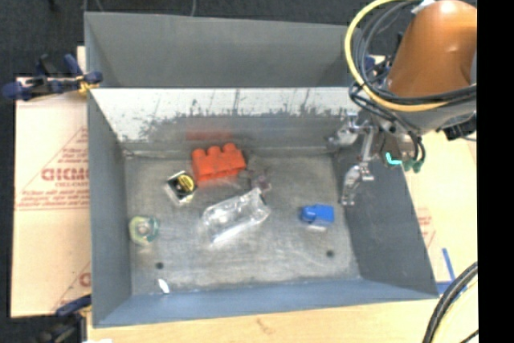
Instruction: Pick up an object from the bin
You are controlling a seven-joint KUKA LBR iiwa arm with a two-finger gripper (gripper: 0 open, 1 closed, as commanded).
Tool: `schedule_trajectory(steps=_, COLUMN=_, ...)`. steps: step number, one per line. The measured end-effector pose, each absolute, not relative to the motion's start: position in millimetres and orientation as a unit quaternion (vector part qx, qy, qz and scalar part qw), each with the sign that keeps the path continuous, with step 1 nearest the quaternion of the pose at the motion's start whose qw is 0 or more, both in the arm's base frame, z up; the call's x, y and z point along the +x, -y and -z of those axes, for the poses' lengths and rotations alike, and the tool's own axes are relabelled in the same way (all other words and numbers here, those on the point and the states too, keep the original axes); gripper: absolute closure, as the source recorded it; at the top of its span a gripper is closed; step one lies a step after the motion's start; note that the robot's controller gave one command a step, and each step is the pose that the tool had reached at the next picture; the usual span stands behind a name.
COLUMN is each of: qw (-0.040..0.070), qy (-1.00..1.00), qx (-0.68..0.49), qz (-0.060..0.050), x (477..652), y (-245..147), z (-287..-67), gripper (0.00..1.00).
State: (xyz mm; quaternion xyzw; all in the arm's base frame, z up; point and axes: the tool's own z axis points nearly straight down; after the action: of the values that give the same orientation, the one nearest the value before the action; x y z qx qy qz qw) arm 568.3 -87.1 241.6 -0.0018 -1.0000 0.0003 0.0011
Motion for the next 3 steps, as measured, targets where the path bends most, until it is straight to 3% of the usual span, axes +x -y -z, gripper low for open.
schedule_trajectory(steps=1, qw=-0.004, qy=0.998, qx=0.059, qz=-0.001, x=544.7, y=70.0, z=-75.5, gripper=0.0)
schedule_trajectory(steps=2, qw=-0.008, qy=1.0, qx=-0.028, qz=0.0, x=559.5, y=118.0, z=-74.3, gripper=0.0)
schedule_trajectory(steps=3, qw=-0.01, qy=1.0, qx=-0.026, qz=-0.001, x=561.2, y=118.5, z=-76.5, gripper=1.0)
